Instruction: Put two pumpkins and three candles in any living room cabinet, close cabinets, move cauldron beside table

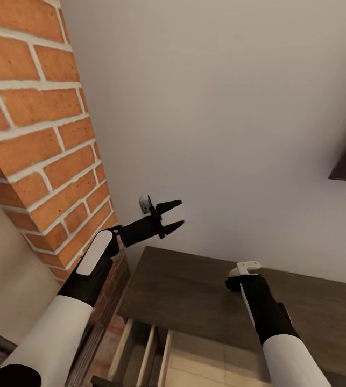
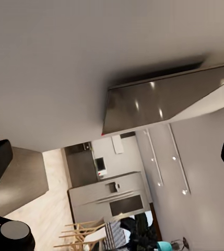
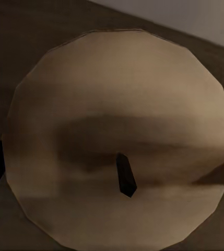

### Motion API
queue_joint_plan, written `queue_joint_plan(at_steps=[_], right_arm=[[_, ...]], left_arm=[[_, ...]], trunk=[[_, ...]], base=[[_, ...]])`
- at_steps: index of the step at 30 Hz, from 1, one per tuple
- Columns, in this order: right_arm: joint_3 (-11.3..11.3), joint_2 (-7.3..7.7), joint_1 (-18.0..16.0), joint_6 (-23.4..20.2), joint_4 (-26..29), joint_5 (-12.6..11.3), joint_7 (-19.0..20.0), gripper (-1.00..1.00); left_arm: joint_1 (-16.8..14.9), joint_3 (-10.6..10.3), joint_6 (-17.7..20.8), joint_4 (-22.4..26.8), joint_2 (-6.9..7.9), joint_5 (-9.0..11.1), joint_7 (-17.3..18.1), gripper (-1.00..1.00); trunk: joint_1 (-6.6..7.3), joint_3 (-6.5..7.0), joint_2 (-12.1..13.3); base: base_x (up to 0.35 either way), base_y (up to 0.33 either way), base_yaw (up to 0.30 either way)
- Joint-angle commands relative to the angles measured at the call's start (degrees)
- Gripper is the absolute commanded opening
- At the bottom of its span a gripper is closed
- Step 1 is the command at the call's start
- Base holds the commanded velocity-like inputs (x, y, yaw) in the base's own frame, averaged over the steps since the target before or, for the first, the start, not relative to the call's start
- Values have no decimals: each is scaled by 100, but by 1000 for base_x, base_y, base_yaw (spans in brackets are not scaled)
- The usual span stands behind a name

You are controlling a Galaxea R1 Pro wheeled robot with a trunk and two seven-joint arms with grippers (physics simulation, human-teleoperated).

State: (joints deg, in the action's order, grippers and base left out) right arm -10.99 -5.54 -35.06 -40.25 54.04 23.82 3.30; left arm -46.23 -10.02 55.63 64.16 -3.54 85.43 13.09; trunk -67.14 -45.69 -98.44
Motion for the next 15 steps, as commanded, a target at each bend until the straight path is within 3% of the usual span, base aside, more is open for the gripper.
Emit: queue_joint_plan(at_steps=[1, 15], right_arm=[[1, 0, -1, 0, 1, 8, -5, -100], [1, 0, -1, 0, -17, 8, -5, -100]], left_arm=[[0, 0, 0, 0, 0, 0, 0, 100], [0, 0, 0, 0, -2, 0, 0, 100]], trunk=[[0, 0, 0], [0, 0, 0]], base=[[0, 0, 285], [0, 0, 285]])
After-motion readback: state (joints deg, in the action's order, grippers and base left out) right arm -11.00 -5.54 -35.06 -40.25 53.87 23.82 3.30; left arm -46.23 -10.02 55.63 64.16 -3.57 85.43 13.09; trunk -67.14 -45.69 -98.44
